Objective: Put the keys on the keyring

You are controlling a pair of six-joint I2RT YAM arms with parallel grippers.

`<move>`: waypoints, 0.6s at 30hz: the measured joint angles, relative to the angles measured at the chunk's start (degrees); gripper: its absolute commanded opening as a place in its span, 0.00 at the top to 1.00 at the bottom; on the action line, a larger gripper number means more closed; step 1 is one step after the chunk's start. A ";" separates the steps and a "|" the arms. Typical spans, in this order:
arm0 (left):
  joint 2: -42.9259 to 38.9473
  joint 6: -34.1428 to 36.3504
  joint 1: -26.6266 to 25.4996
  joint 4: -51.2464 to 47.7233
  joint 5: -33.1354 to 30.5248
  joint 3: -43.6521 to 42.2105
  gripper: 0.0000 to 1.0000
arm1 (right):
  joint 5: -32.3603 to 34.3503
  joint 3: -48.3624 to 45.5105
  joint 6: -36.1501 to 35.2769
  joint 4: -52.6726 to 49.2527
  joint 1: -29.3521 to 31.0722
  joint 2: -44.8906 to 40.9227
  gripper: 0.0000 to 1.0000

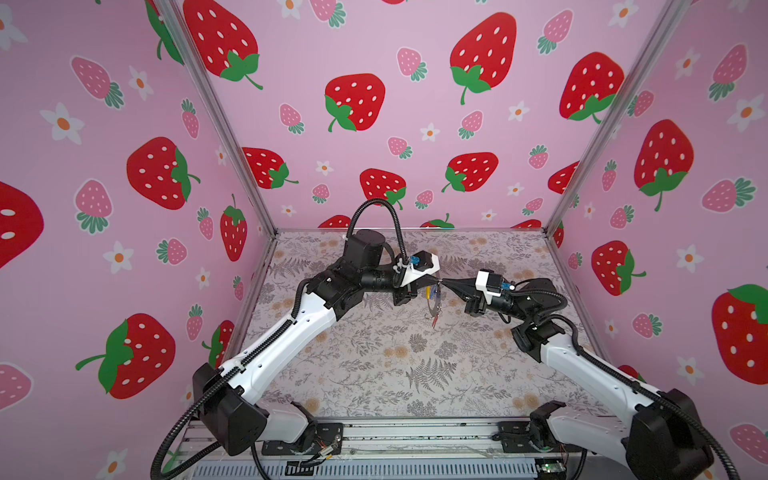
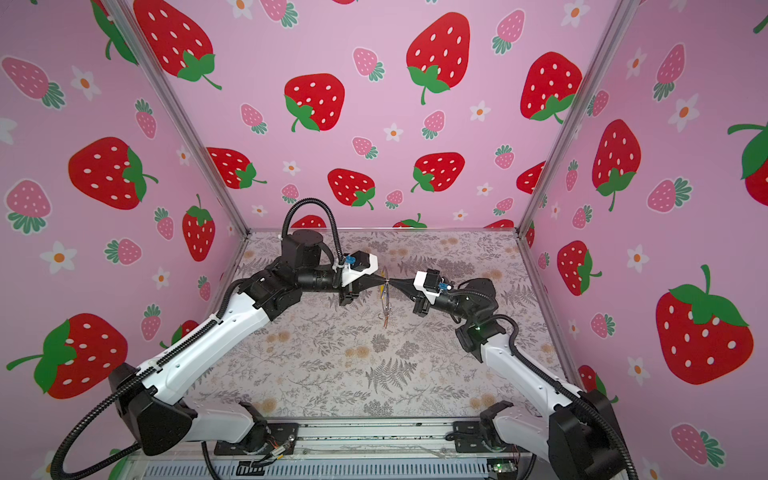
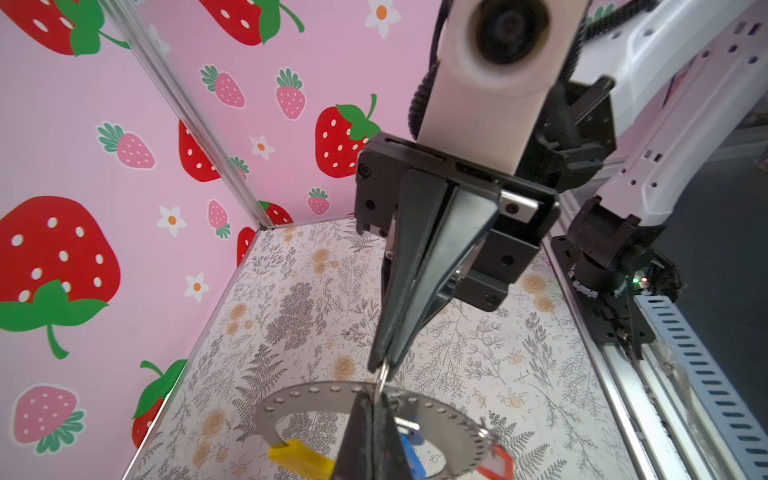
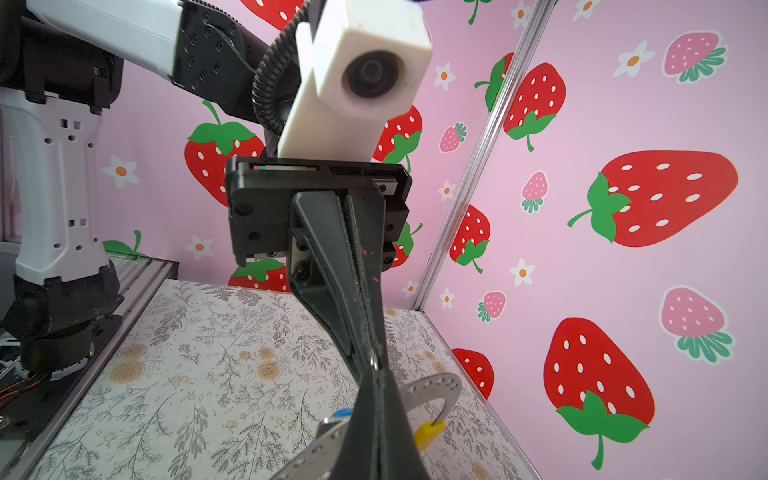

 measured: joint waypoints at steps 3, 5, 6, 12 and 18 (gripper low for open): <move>0.44 0.63 -0.04 -0.96 -0.17 0.81 1.00 | 0.15 0.00 0.00 -0.09 -0.07 0.07 0.94; 0.63 1.11 -0.11 -2.21 -0.31 1.49 1.00 | 0.44 0.11 -0.74 -0.92 -0.07 -0.02 0.83; 0.66 1.22 -0.24 -2.89 -0.48 1.77 1.00 | 0.66 0.24 -1.53 -2.01 -0.09 -0.11 0.77; 1.79 3.43 -1.79 -9.38 -4.83 6.78 1.00 | 3.65 2.97 -9.94 -13.99 -0.61 -1.99 0.69; 4.96 7.65 -5.57 -17.27 -13.68 14.08 1.00 | 5.95 6.58 -17.35 -24.85 -0.70 -4.42 0.69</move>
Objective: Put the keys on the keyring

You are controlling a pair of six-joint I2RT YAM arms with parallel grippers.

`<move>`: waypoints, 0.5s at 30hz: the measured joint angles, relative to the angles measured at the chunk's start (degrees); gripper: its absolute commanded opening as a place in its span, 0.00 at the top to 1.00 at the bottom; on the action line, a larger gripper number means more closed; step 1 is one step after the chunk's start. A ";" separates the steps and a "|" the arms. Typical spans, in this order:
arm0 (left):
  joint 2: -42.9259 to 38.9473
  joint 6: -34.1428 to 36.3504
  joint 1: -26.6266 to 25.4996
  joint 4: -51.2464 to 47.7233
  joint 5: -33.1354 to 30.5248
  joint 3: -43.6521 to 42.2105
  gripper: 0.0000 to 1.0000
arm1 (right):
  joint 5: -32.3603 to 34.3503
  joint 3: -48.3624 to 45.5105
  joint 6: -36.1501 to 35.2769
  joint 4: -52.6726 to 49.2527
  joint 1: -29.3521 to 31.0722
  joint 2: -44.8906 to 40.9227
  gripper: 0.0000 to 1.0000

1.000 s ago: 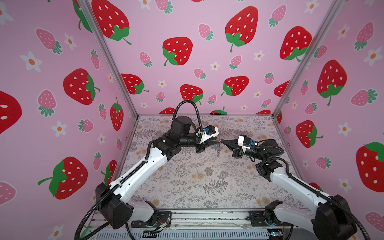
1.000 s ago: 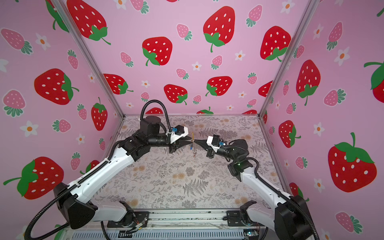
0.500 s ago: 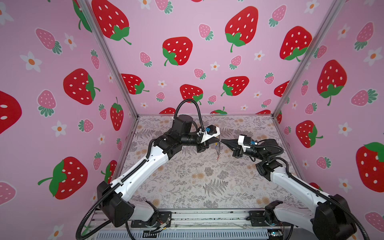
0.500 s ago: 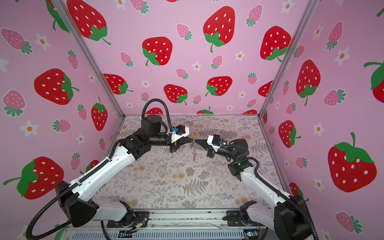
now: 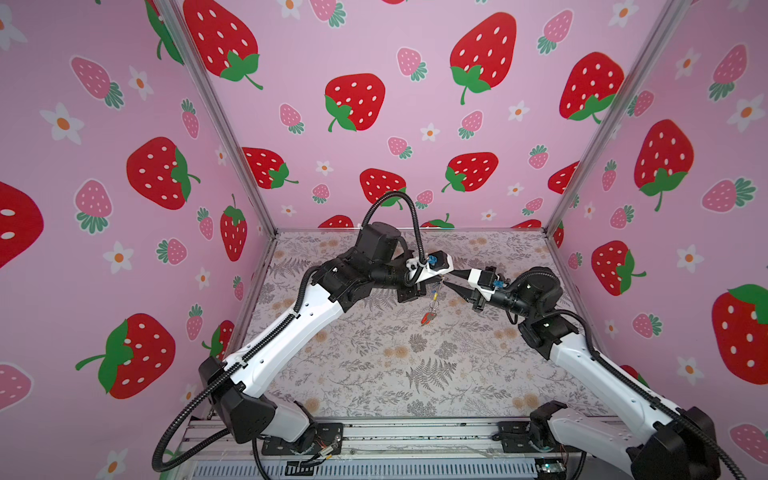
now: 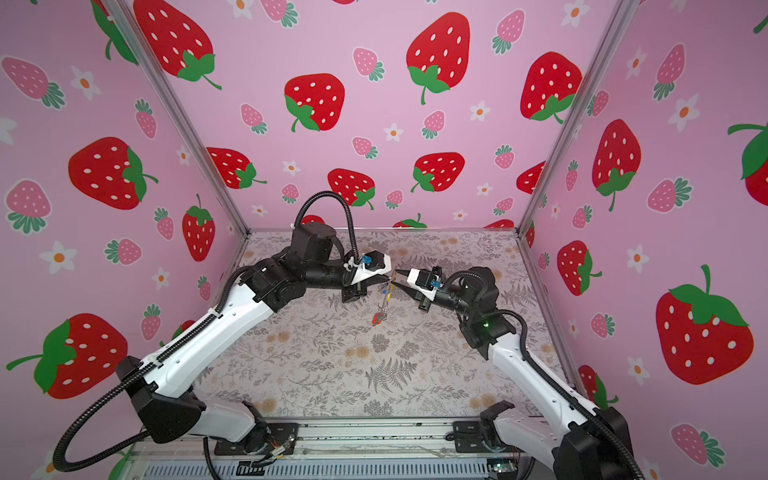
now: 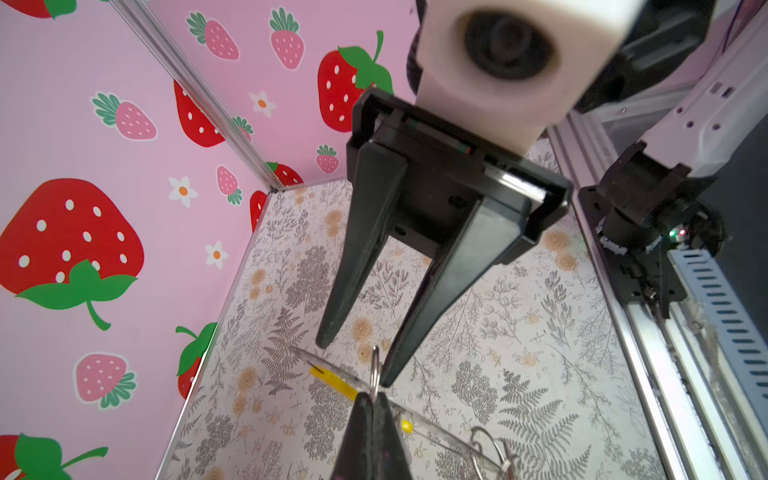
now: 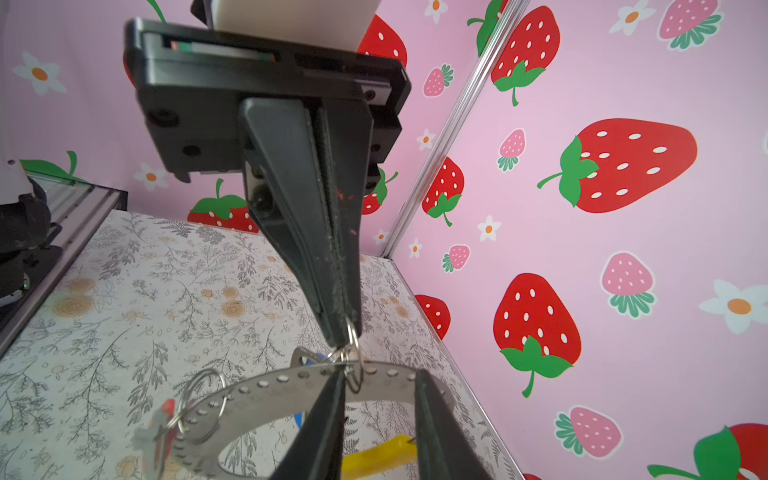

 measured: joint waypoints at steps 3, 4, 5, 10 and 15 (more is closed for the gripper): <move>1.55 1.73 -1.75 -3.30 -4.13 2.36 1.00 | 0.11 0.24 -1.60 -2.25 0.00 -1.01 0.68; 2.08 2.19 -2.23 -4.11 -5.29 2.91 1.00 | 0.09 0.33 -1.99 -2.80 0.00 -1.07 0.69; 2.51 2.62 -2.62 -4.81 -6.40 3.39 1.00 | 0.09 0.52 -2.45 -3.56 0.00 -1.07 0.69; 3.74 4.17 -4.11 -7.41 -11.45 4.61 1.00 | 0.11 0.79 -3.54 -5.86 0.00 -1.11 0.75; 3.82 4.68 -4.72 -8.37 -14.03 5.51 1.00 | -0.11 0.85 -4.20 -6.95 0.00 -1.07 0.80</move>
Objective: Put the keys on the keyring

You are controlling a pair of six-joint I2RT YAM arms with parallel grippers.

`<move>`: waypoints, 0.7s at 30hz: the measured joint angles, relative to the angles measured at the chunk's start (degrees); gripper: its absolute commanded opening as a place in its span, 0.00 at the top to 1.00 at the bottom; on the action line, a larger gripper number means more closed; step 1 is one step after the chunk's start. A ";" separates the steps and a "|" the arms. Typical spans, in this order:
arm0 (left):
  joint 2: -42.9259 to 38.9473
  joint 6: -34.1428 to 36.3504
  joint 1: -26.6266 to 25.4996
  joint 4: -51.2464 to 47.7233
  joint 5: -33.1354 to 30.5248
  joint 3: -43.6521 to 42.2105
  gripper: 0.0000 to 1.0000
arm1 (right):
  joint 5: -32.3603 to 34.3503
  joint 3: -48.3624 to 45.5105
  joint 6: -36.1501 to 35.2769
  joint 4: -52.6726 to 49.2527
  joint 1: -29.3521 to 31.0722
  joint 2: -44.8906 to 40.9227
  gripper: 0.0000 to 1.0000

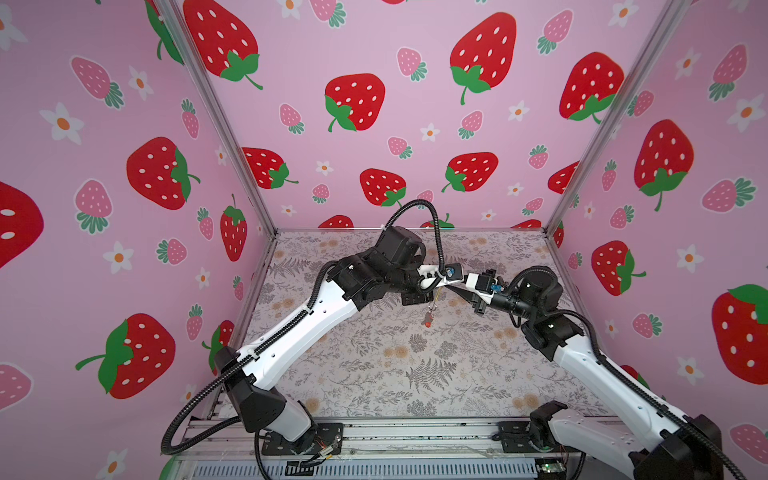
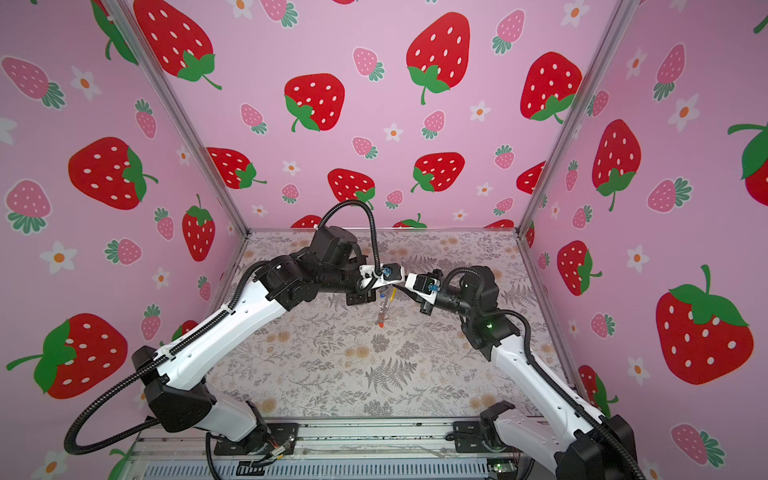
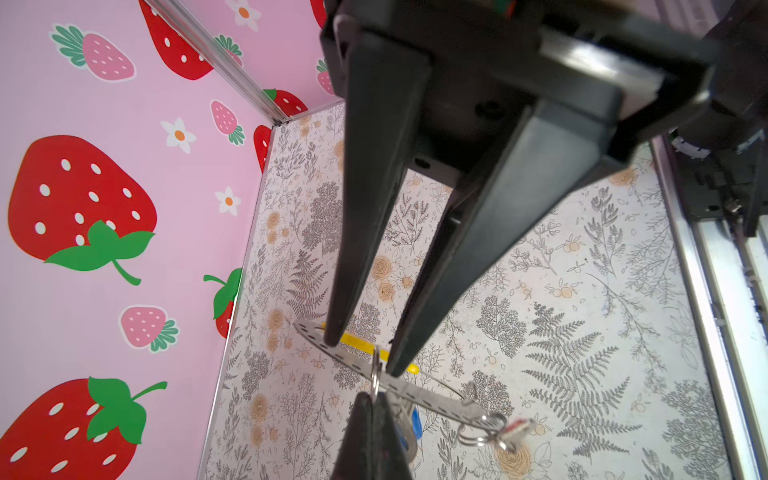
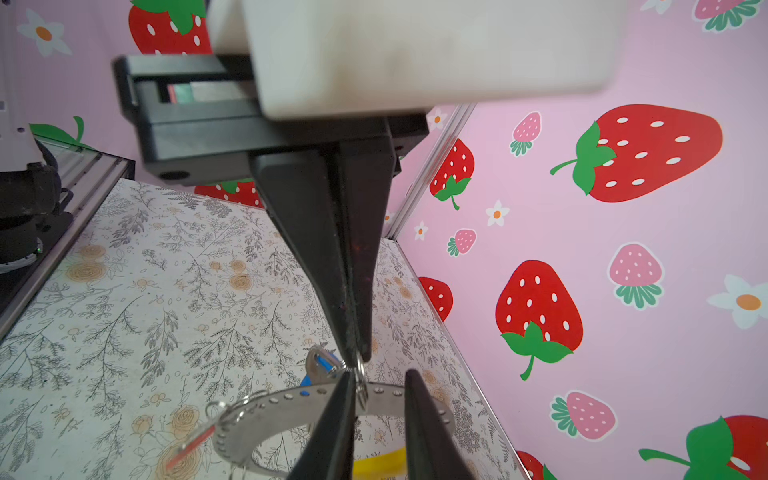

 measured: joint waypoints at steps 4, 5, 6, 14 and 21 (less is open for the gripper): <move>0.00 0.33 -0.13 -0.42 -0.72 0.20 1.00 | -0.50 0.00 0.07 0.00 0.00 0.26 0.80; 0.00 0.37 -0.17 -0.46 -0.94 0.20 1.00 | -0.70 0.00 0.13 0.00 0.00 0.39 0.80; 0.00 0.39 -0.20 -0.55 -1.01 0.20 1.00 | -0.81 0.00 0.24 0.02 0.00 0.52 0.81; 0.00 0.61 -0.50 -0.52 -0.96 0.20 1.00 | -1.92 0.00 1.44 0.50 0.00 1.25 0.85; 0.00 0.59 -0.57 0.04 -0.96 0.20 1.00 | -3.06 0.00 3.15 2.60 0.00 1.46 0.90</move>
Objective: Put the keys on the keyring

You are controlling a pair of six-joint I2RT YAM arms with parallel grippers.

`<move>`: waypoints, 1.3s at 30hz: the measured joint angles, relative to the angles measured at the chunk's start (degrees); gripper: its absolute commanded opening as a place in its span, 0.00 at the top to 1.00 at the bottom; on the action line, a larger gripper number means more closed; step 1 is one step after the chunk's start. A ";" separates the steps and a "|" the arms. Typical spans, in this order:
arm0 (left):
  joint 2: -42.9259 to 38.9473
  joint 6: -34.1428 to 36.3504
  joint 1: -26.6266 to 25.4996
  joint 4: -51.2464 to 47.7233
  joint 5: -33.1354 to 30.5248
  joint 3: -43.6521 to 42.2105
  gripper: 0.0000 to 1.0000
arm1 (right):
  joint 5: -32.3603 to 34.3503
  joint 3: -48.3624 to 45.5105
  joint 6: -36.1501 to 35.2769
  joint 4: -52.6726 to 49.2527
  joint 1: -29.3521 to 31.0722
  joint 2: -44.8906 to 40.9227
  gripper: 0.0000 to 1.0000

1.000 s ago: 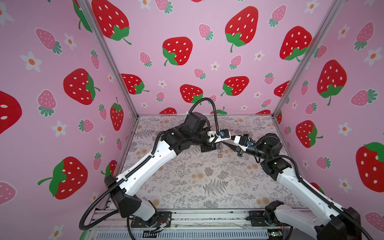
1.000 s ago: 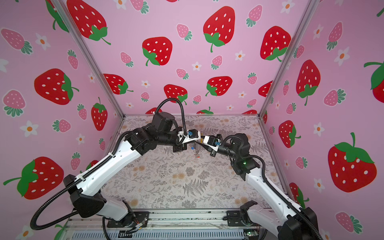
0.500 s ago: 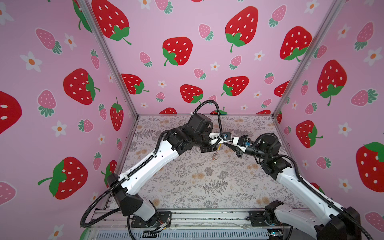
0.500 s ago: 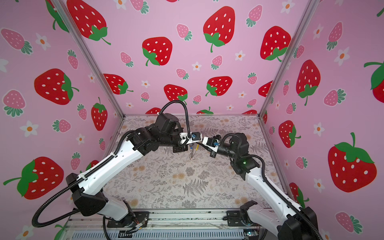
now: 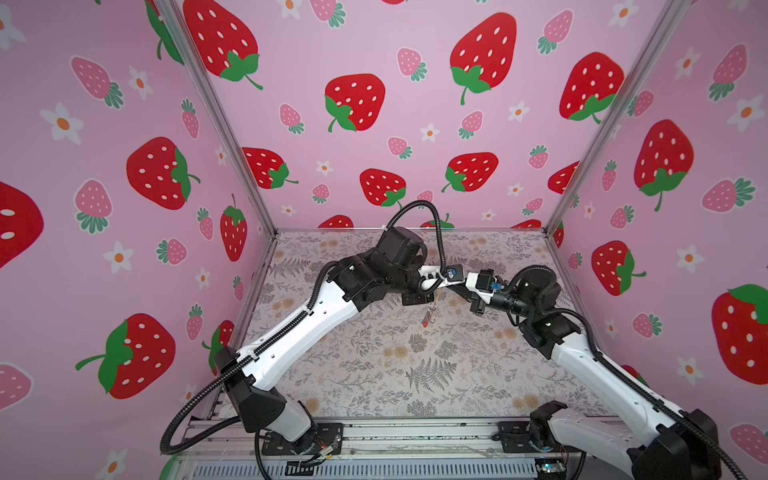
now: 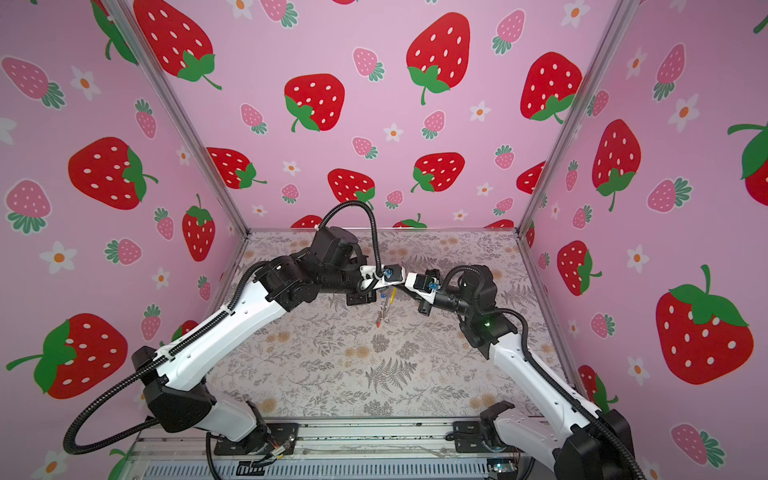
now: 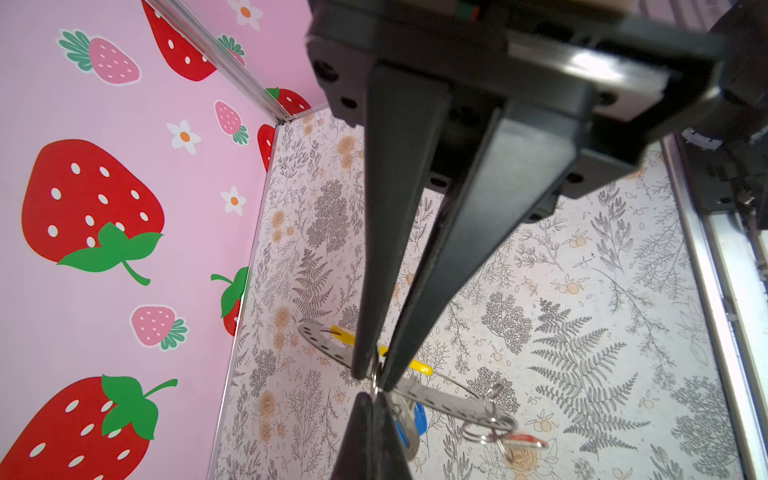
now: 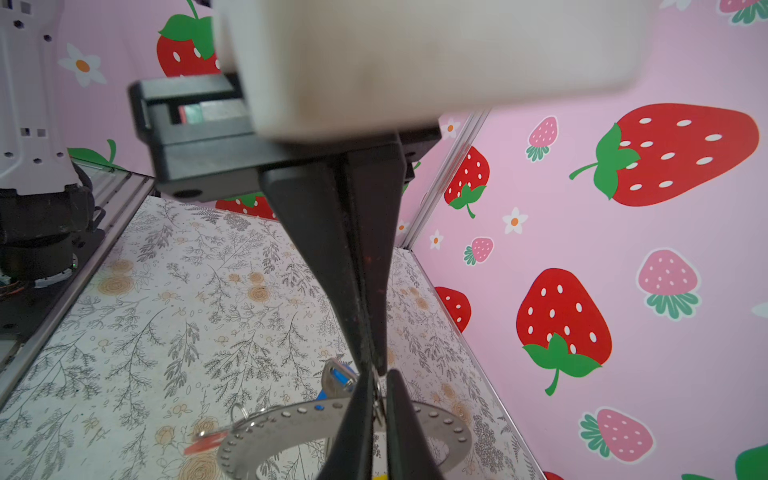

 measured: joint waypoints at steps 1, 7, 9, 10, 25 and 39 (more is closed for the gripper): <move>0.00 -0.02 0.02 0.04 -0.02 0.00 1.00 | -0.07 0.00 0.07 0.11 0.00 0.11 0.90; -0.02 -0.04 0.11 0.26 0.24 -0.02 1.00 | -0.15 0.00 0.20 0.70 0.00 0.35 0.90; -0.09 -0.04 0.11 0.57 0.50 -0.02 1.00 | -0.15 0.00 0.22 1.05 0.00 0.35 0.90; -0.13 -0.04 0.11 0.72 0.61 -0.02 1.00 | -0.15 0.00 0.24 1.29 0.00 0.35 0.90; -1.60 -0.83 0.17 1.40 1.53 -0.57 1.00 | -0.83 -0.13 0.94 3.04 0.02 0.35 1.00; -6.38 -4.35 1.92 8.13 4.63 -7.48 0.60 | -0.42 -2.38 5.42 8.28 0.00 0.35 1.00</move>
